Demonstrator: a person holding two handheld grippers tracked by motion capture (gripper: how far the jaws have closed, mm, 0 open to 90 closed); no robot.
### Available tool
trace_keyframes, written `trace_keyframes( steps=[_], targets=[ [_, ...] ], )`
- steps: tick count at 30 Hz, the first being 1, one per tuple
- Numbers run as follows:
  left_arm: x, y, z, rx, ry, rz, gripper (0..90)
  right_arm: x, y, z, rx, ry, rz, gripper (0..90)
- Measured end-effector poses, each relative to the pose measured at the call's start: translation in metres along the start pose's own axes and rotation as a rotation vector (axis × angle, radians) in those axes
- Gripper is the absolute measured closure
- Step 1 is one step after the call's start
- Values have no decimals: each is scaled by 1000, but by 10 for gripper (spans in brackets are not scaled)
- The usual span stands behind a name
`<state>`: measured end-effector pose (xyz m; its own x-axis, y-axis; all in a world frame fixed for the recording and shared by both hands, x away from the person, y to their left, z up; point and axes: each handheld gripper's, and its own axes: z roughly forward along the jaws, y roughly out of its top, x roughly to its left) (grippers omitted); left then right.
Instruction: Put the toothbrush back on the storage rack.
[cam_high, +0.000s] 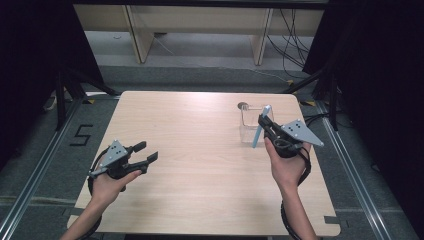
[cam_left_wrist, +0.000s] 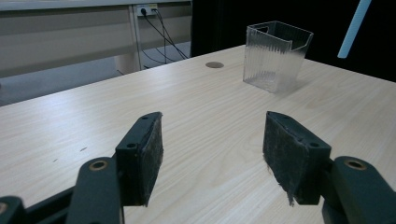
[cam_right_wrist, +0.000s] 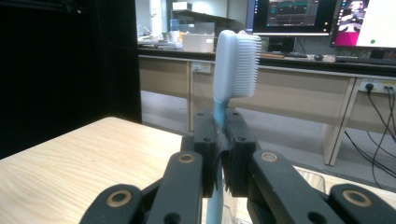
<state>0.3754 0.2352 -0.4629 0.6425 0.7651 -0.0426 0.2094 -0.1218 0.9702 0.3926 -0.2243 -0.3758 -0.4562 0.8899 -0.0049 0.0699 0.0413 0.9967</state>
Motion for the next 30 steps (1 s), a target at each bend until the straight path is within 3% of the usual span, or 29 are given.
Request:
trace_keyframes(
  steps=[1, 2, 3, 5, 10, 11, 13, 15, 23, 25, 30],
  targets=[
    [1, -2, 0, -1, 6, -8, 373, 0, 0, 1, 7, 9, 19, 857],
    [1, -3, 0, -11, 4, -10, 372, -4, 1, 2, -3, -5, -8, 858],
    [1, -4, -1, 0, 12, -8, 372, -3, 1, 2, 5, 0, 22, 858],
    [1, -6, -1, 1, 18, -11, 371, -9, 2, 3, 4, -10, -14, 858],
    [2, -10, -2, -1, 33, -17, 370, -14, 4, 6, 5, -33, 27, 858],
    [3, -11, -2, 0, 36, -16, 370, -17, 5, 7, -1, -35, 5, 858],
    [3, -12, -1, -1, 42, -19, 369, -20, 5, 8, 6, -47, 22, 858],
    [3, -13, -1, 5, 47, -10, 369, -26, 5, 10, -1, -64, 9, 858],
    [2, -18, 1, -1, 41, -19, 367, -40, 7, 19, 4, -83, 27, 858],
    [2, -19, 0, 11, 47, -20, 367, -43, 8, 20, 1, -101, 11, 857],
    [2, -20, 0, 10, 49, -25, 367, -49, 12, 25, 1, -109, 36, 857]
  ],
)
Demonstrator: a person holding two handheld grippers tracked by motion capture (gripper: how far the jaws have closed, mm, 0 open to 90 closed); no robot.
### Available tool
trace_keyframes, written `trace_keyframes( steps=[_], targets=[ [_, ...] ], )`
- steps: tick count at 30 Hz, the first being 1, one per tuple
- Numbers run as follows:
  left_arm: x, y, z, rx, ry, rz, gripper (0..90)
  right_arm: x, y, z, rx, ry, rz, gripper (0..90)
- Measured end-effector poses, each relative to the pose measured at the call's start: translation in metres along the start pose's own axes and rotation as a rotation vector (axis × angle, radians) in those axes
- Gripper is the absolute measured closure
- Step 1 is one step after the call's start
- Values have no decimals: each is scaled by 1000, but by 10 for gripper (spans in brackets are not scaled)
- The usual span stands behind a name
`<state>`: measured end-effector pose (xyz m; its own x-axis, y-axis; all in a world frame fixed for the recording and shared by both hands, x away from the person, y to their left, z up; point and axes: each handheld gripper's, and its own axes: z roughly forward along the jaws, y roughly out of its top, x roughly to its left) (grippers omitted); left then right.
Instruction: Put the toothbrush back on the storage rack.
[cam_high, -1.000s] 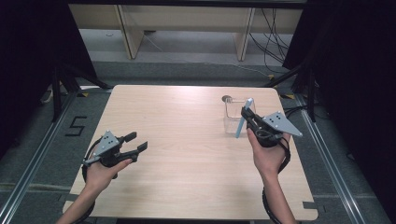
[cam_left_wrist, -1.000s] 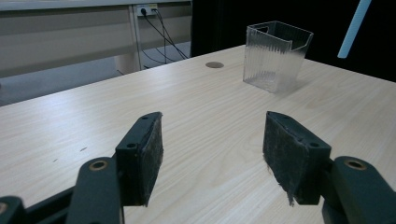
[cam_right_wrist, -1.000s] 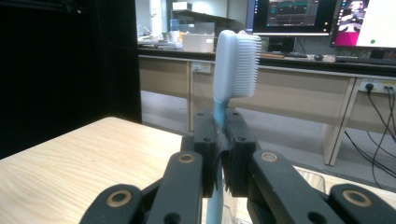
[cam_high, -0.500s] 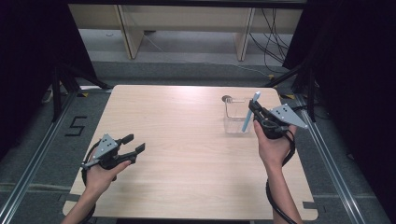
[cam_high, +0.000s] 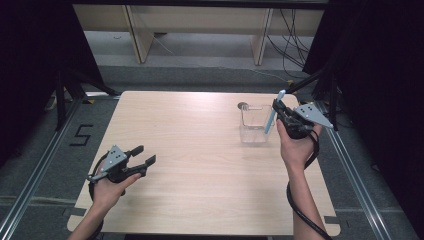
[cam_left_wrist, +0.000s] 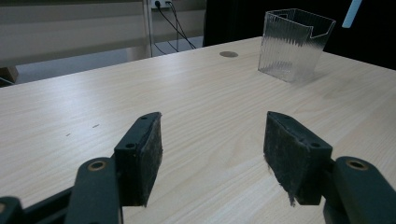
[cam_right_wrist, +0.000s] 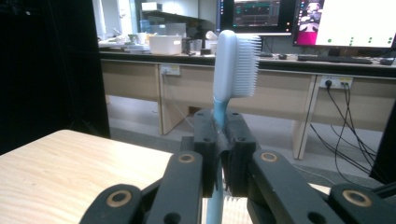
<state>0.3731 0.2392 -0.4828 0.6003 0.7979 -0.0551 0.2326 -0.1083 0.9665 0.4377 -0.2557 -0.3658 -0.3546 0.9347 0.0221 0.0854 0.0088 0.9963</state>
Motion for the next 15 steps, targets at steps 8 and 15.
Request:
trace_keyframes(
  steps=[8, 15],
  targets=[
    [-1, -1, 1, 1, 0, -5, 367, -9, 5, 8, -8, -32, -6, 857],
    [0, -2, 1, 4, 1, -5, 367, -14, 8, 14, -9, -41, 7, 856]
  ],
)
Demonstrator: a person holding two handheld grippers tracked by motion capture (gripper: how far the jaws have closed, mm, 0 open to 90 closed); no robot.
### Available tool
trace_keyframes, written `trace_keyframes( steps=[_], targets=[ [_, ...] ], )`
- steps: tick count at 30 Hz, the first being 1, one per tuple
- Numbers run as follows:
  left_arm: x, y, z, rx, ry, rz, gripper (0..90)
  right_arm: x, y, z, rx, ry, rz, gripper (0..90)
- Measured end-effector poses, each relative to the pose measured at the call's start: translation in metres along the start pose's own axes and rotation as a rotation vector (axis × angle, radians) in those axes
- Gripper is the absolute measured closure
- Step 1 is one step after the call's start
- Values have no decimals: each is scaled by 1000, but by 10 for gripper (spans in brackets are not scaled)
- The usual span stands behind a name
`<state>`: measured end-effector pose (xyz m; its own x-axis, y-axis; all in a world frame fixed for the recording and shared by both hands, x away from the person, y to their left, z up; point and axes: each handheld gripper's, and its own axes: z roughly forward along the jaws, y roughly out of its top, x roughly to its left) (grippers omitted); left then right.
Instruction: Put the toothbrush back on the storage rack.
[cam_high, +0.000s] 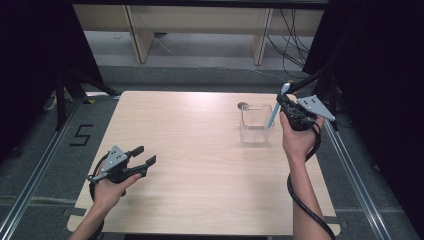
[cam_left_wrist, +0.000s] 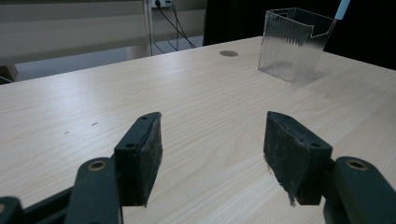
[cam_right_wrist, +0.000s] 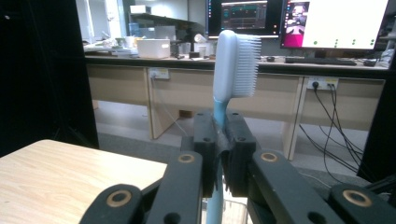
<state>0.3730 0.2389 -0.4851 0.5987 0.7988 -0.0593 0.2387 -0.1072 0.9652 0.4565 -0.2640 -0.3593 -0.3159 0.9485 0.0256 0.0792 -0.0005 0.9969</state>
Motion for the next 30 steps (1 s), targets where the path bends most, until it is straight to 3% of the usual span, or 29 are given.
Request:
trace_keyframes(
  steps=[9, 30],
  targets=[
    [0, -1, 0, -3, 2, -6, 367, -7, 1, 6, 0, -38, 3, 856],
    [0, -1, 1, -10, -5, -4, 366, -15, -9, 16, 15, -60, 2, 856]
  ],
)
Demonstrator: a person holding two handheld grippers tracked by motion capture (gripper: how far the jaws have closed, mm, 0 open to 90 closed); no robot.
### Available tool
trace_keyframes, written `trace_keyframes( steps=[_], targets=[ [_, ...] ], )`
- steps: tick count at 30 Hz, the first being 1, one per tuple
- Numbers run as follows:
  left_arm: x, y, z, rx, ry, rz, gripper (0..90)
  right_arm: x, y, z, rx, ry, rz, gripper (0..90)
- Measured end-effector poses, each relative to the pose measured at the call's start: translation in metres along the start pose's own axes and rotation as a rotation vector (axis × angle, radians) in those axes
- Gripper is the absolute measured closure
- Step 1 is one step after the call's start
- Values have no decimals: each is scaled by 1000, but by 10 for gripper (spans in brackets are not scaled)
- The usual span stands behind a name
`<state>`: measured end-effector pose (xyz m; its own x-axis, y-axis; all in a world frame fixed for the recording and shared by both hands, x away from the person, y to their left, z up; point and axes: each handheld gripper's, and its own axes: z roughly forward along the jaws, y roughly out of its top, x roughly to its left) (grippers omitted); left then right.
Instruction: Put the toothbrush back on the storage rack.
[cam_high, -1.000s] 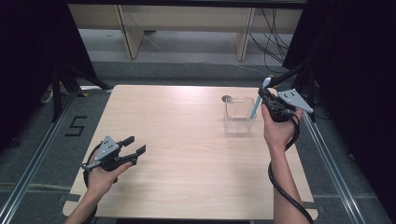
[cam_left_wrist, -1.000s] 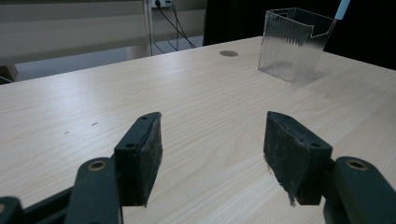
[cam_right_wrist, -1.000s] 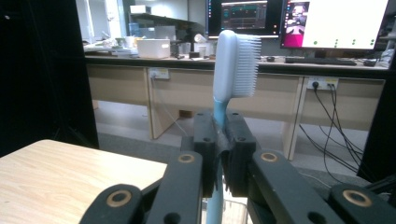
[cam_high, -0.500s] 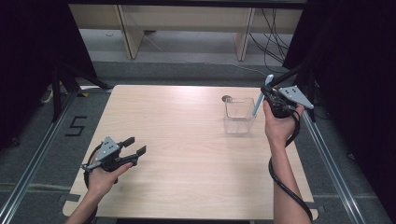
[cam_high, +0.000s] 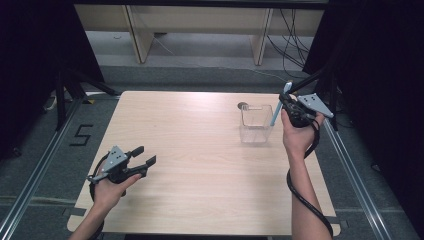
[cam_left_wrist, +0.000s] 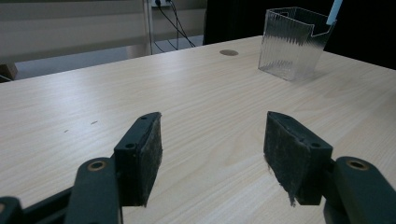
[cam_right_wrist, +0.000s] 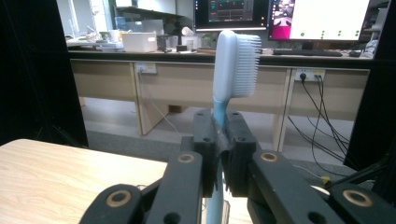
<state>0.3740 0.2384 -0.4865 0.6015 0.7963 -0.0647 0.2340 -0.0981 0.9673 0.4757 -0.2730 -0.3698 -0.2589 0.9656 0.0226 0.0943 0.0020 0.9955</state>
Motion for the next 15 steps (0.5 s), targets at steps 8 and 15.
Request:
trace_keyframes(
  steps=[8, 15],
  targets=[
    [-1, 0, 0, 11, 2, 0, 366, -1, -7, 2, 23, 3, 9, 855],
    [-1, 1, 2, 10, -1, 0, 365, -2, -15, 4, 45, -5, -2, 855]
  ],
)
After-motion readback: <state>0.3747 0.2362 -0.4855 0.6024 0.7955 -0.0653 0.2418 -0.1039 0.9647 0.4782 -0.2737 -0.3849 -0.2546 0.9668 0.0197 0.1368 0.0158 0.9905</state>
